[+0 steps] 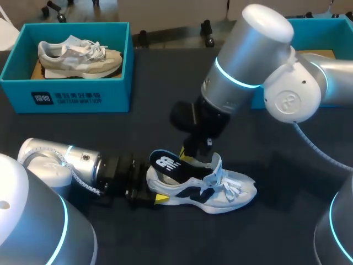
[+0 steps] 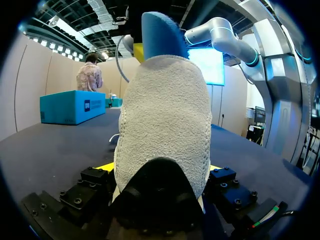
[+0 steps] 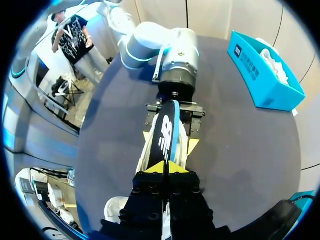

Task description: Take the shoe out of the shoebox, open the shoe tongue, remove and reinsert the insole, then place the shoe into the shoebox

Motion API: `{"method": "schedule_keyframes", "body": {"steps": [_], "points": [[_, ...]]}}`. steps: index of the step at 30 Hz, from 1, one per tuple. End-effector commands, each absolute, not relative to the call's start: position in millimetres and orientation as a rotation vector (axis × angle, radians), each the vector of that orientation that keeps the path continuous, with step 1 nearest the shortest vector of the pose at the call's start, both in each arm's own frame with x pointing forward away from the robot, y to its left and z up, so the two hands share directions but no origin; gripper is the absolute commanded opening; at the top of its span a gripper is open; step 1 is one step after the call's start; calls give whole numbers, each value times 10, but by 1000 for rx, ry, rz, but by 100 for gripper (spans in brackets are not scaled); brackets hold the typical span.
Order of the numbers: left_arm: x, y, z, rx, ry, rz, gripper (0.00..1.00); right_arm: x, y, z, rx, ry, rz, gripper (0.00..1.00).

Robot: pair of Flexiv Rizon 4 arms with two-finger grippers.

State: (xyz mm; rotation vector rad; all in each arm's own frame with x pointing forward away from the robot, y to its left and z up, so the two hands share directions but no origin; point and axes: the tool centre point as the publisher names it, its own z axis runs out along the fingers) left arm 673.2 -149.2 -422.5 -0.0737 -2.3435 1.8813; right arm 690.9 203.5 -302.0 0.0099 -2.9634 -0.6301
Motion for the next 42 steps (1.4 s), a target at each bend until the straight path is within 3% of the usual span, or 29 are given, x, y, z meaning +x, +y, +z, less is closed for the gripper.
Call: {"method": "schedule_keyframes", "body": {"steps": [1,9,20,42], "points": [[6731,-1483,-4224,-73,-2345,1879,0,6921,2023,-3056,6,-2956,-640,0],[6731,-1483,-4224,-73,-2345,1879,0,6805,2058,-2908,7,-2971,-627,0],[6731,-1483,-4224,-73,-2345,1879,0,6690,2016,-2791,-37,-3008,-617,31],[6731,-1483,-4224,-73,-2345,1879,0,6655,2196,-2967,-95,-3005,-611,34]]}}
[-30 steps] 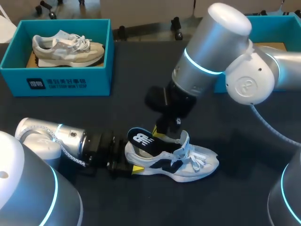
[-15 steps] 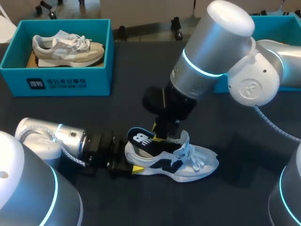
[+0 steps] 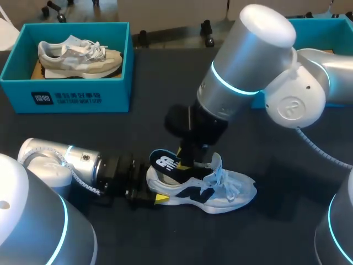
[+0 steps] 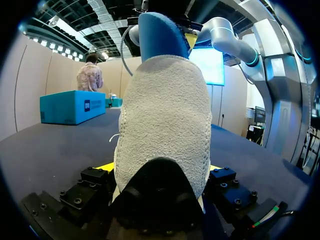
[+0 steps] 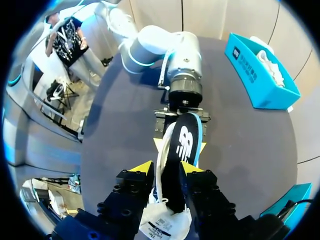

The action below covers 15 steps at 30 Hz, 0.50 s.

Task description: Take the shoe out of the shoebox, open the shoe tongue, remove and reinsert the insole, then place the shoe into the shoebox

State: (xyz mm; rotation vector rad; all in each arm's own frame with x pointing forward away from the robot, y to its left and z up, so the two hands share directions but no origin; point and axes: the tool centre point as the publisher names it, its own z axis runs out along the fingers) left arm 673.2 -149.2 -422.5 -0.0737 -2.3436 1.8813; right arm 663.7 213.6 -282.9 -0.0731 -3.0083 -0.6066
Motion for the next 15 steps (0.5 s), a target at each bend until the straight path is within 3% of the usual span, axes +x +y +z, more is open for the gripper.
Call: {"method": "schedule_keyframes", "body": {"steps": [1,15], "points": [[6731,-1483,-4224,-73,-2345,1879,0,6655,2194,-2986,-99,-3006,-621,34],[6731,-1483,-4224,-73,-2345,1879,0,6725,2225,-3121,-172,-3050,-575,33]]}}
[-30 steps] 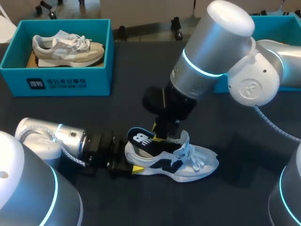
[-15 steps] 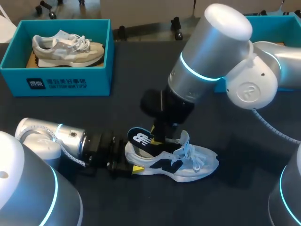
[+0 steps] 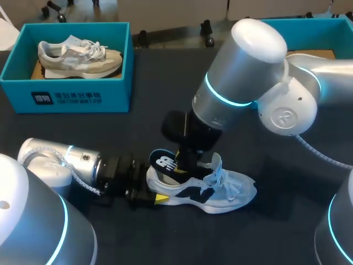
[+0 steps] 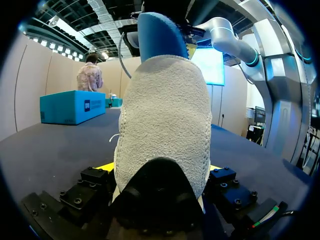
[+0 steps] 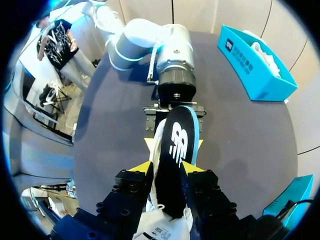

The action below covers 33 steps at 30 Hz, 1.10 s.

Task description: Take the shoe out of the shoebox, open the shoe tongue, remove and reinsert the insole, then place the shoe into the shoebox

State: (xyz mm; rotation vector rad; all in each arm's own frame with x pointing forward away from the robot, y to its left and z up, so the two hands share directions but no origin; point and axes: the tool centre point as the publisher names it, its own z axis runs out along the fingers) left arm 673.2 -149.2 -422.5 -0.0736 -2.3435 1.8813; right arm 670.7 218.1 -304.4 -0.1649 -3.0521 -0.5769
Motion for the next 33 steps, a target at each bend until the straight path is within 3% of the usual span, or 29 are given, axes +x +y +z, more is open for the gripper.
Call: {"method": "schedule_keyframes", "body": {"steps": [1,6,8,11,33], "points": [[6731,-1483,-4224,-73,-2345,1879,0,6730,2226,-3143,-173,-3045,-586,32],[6731,-1483,-4224,-73,-2345,1879,0,6744,2232,-3239,-189,-3033,-597,29],[6731,-1483,-4224,-73,-2345,1879,0,6745,2231,-3262,-194,-3030,-603,22],[6731,-1483,-4224,-73,-2345,1879,0,6746,2223,-3297,-204,-3022,-611,0],[6731,-1483,-4224,-73,-2345,1879,0,6700,1976,-2784,-193,-3067,-566,0]]}}
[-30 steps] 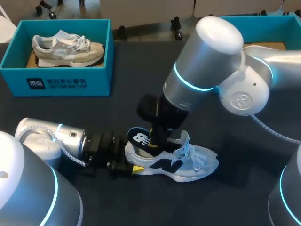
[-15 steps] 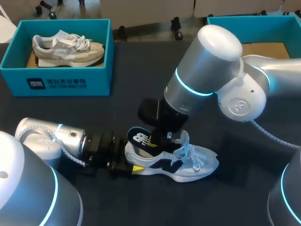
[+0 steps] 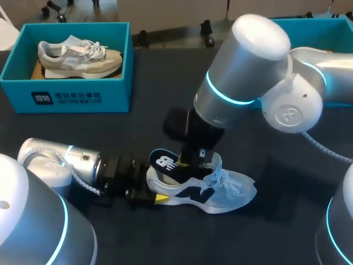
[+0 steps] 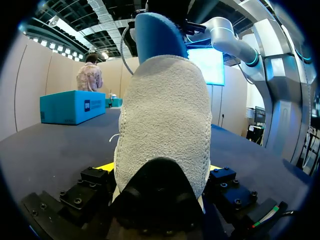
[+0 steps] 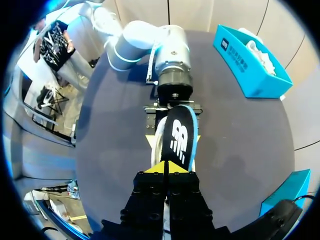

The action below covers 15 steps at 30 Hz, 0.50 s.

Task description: Take the shoe out of the shoebox, open the shoe tongue, remove and reinsert the insole, then place the shoe into the shoebox

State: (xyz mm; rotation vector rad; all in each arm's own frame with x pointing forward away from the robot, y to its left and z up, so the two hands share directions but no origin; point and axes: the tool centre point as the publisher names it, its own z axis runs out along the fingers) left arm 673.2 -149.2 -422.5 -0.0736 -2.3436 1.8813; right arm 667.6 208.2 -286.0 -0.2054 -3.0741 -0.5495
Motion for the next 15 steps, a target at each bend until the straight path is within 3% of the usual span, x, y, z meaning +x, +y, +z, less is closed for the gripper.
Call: {"method": "schedule_keyframes", "body": {"steps": [1,8,10,11,15], "points": [[6731,-1483,-4224,-73,-2345,1879,0,6719,1973,-2773,-191,-3067,-564,0],[6731,-1483,-4224,-73,-2345,1879,0,6839,1905,-2761,-185,-3051,-560,0],[6731,-1483,-4224,-73,-2345,1879,0,6847,1902,-2762,-180,-3047,-562,28],[6731,-1483,-4224,-73,-2345,1879,0,6851,1906,-2760,-175,-3046,-561,36],[6731,-1483,-4224,-73,-2345,1879,0,6851,1940,-2742,-144,-3045,-572,39]]}}
